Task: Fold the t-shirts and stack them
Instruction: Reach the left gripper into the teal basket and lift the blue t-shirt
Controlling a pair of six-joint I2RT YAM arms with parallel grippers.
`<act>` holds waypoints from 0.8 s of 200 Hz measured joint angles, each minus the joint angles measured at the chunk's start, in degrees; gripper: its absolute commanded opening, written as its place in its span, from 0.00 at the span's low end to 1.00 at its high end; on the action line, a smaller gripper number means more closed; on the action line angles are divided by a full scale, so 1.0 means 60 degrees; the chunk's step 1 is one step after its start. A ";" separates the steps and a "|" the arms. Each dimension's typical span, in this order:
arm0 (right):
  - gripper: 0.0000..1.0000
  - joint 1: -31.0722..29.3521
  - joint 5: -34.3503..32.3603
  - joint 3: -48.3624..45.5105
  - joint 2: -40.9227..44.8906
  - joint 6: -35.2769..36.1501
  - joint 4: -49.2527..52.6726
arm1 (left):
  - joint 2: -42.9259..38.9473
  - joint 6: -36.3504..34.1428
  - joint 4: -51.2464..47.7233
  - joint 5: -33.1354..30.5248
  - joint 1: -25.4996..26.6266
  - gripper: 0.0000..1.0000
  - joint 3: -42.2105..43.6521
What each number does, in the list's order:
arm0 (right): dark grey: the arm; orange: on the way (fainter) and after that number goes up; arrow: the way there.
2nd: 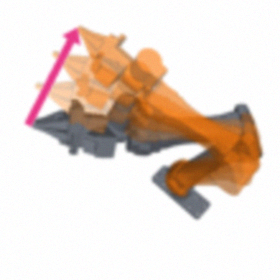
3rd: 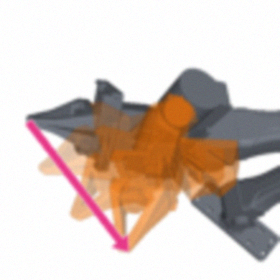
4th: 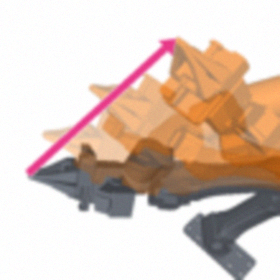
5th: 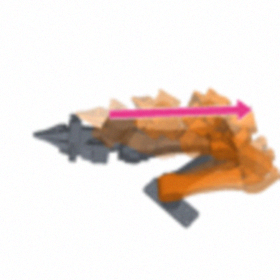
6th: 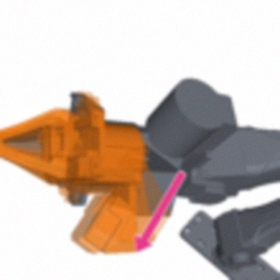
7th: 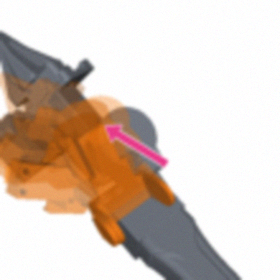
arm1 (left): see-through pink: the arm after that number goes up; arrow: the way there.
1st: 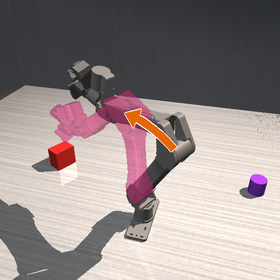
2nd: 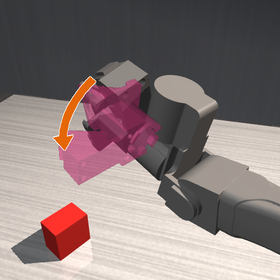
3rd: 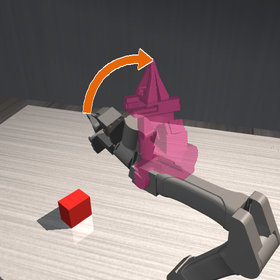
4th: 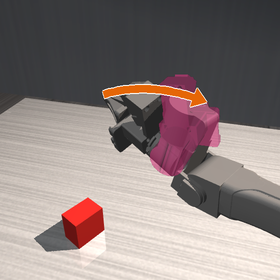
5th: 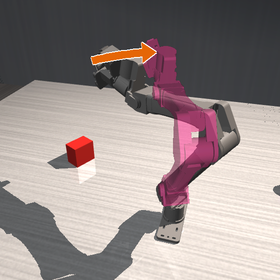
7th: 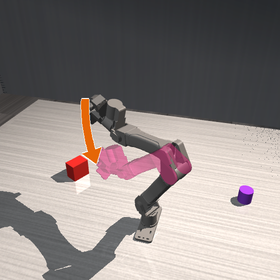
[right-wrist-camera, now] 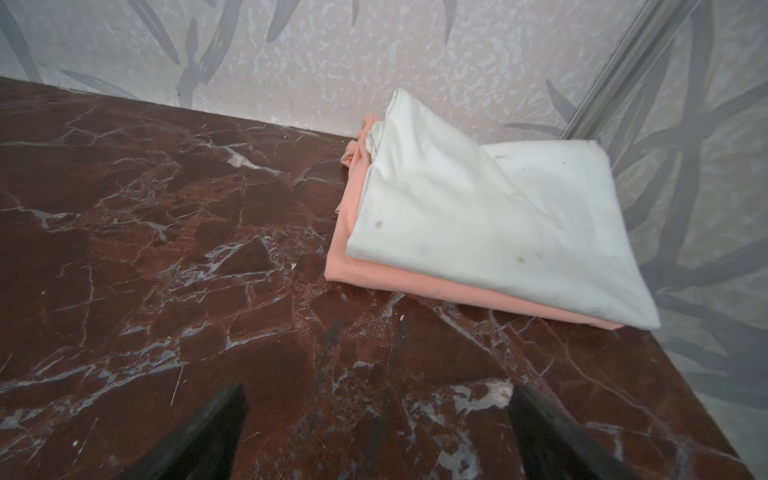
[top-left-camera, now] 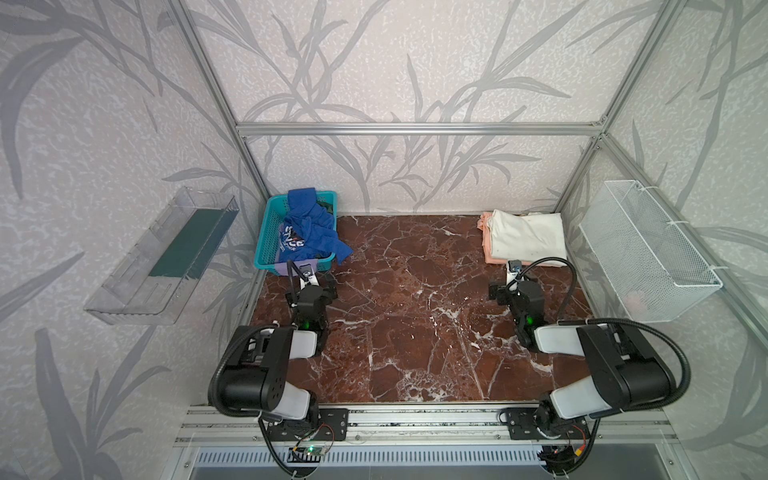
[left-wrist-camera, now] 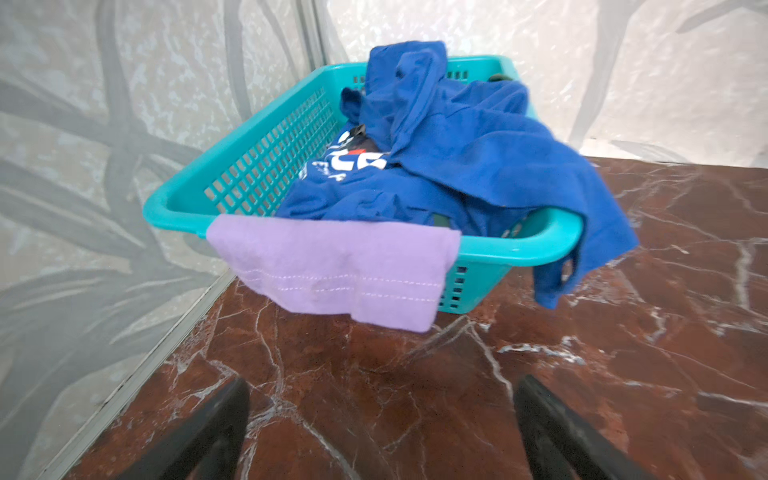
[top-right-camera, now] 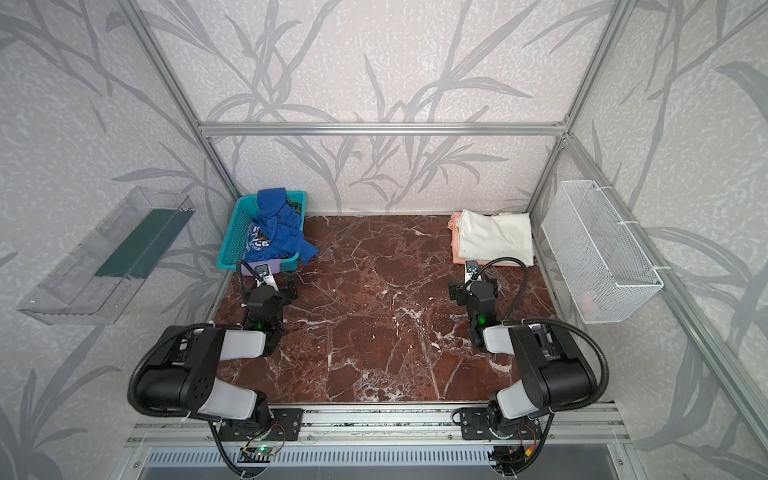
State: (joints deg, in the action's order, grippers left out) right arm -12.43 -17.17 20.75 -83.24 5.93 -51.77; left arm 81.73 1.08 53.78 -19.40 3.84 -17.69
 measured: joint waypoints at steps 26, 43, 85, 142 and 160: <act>0.99 -0.0958 -0.1625 -0.0073 0.1989 -0.0415 0.0725 | -0.1534 -0.0073 -0.0969 0.0251 0.0244 0.99 -0.0036; 0.99 -0.1315 -0.1486 0.0189 0.4186 -0.1672 0.2743 | -0.2608 0.0248 -0.2361 0.0346 0.0335 0.98 -0.0423; 0.99 -0.1322 -0.0656 0.1942 0.6546 -0.4601 0.6586 | -0.2900 0.1512 -0.5949 -0.0146 0.0361 0.98 -0.3559; 0.99 -0.0273 0.1570 0.2408 0.6674 -0.6094 0.9446 | 0.1093 0.2601 -0.9803 -0.0004 -0.0284 0.98 -0.8706; 0.99 0.0372 0.2616 0.2255 0.6663 -0.6288 0.9821 | 0.2667 0.2805 -1.1125 0.0124 -0.0605 0.99 -1.0495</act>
State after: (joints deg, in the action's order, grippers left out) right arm -10.20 -1.48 34.28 -43.27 -31.79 7.16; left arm 97.73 17.91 -12.97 -18.65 0.21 -80.66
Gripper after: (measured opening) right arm 0.992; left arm 0.986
